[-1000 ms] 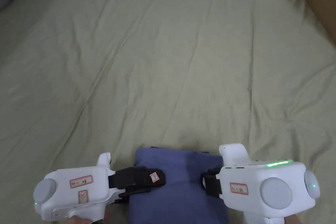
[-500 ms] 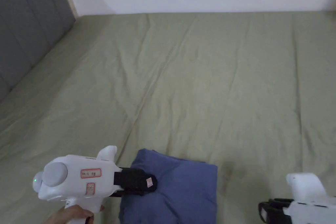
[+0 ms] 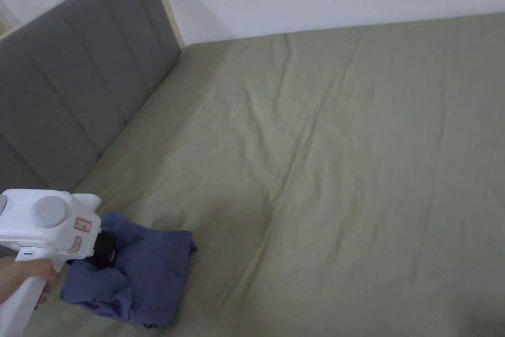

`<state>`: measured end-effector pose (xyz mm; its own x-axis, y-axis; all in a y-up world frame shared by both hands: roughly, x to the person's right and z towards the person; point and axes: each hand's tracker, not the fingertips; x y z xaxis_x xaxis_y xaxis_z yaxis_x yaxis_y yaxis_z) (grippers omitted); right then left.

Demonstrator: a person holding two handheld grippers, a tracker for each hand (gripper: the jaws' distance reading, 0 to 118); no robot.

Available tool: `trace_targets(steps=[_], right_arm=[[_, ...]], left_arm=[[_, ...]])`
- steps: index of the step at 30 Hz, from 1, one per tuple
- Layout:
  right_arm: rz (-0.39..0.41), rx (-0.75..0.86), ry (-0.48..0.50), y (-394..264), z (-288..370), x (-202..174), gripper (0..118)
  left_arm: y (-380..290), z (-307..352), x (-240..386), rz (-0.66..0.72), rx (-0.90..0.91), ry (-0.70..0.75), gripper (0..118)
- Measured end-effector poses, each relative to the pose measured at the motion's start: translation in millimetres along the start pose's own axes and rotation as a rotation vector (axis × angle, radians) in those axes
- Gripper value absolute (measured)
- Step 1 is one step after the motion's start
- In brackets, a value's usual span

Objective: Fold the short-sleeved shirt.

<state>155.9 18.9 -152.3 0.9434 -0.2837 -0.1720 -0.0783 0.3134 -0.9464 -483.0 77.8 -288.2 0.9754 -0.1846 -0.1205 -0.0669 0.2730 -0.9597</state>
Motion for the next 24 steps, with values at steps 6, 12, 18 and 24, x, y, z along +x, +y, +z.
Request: trace_targets(steps=[6,12,18,24], right_arm=[[0.035,-0.010,0.000,10,-2,-15,1],[0.042,0.004,0.019,13,-5,-10,1],[0.040,0.019,0.031,6,5,-10,1],[0.012,0.061,0.051,-7,20,3,1]], left_arm=[[6,-6,-32,0.074,0.026,0.225,39],[2,10,-42,0.164,0.077,0.228,99],[-7,55,-33,0.224,0.138,0.128,40],[-47,105,40,0.169,0.296,-0.122,0]])
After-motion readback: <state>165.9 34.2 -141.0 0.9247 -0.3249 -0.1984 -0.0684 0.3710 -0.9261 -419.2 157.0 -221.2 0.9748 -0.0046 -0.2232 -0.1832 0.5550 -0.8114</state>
